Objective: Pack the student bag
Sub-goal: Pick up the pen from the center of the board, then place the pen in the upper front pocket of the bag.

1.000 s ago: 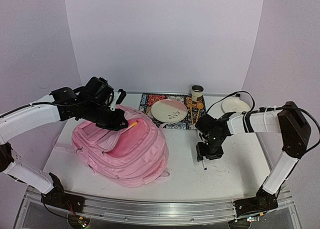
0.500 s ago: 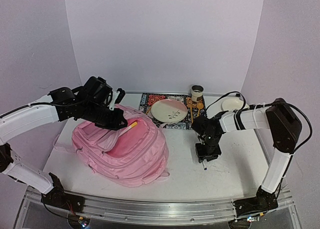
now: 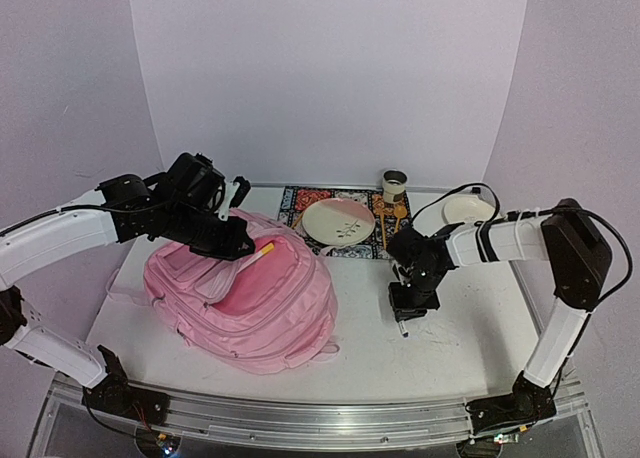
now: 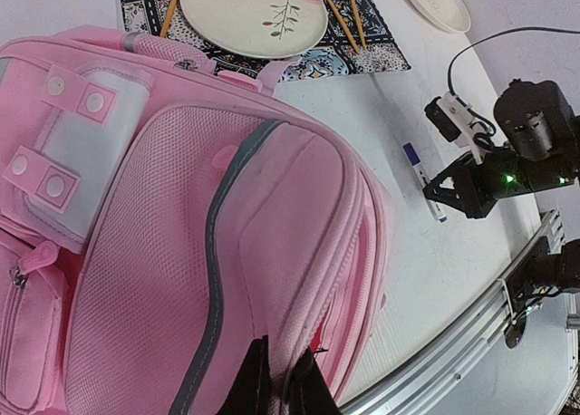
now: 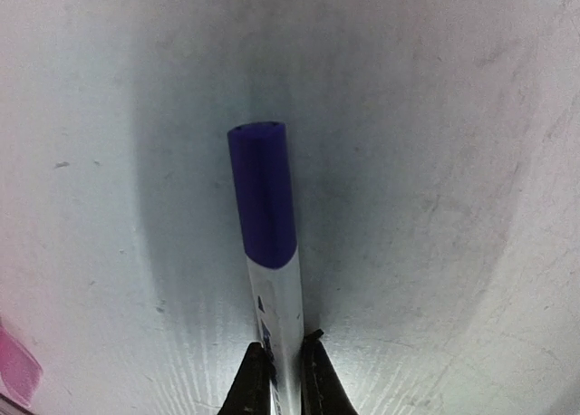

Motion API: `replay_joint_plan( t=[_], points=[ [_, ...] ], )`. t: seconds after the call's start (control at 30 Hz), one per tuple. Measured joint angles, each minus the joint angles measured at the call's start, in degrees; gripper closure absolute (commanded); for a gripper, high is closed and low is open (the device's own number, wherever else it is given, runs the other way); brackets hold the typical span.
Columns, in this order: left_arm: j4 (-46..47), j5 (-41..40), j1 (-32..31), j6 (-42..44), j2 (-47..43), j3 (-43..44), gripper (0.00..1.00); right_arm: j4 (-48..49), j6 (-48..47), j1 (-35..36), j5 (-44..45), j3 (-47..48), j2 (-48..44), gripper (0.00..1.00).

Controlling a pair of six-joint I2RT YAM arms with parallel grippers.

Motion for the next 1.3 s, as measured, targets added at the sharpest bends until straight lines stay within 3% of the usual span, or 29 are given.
replay_joint_plan(
  t=[0.37,0.63,0.97,1.3],
  points=[
    [0.0,0.12,0.0,-0.02,0.08,0.0,1.0,9.84,8.13,1.27,-7.2,-6.83,-17.33,1.0],
    [0.11,0.52,0.0,-0.06,0.39,0.0,1.0,16.38,17.47,7.32,-8.82,-7.12,-22.13,1.0],
    [0.31,0.65,0.0,-0.52,0.46,0.02,1.0,29.54,30.43,15.37,-8.58,-6.54,-21.65,1.0],
    [0.48,0.95,0.0,-1.55,0.61,0.0,1.0,39.0,39.79,21.26,-4.98,4.26,-9.44,1.0]
  ],
)
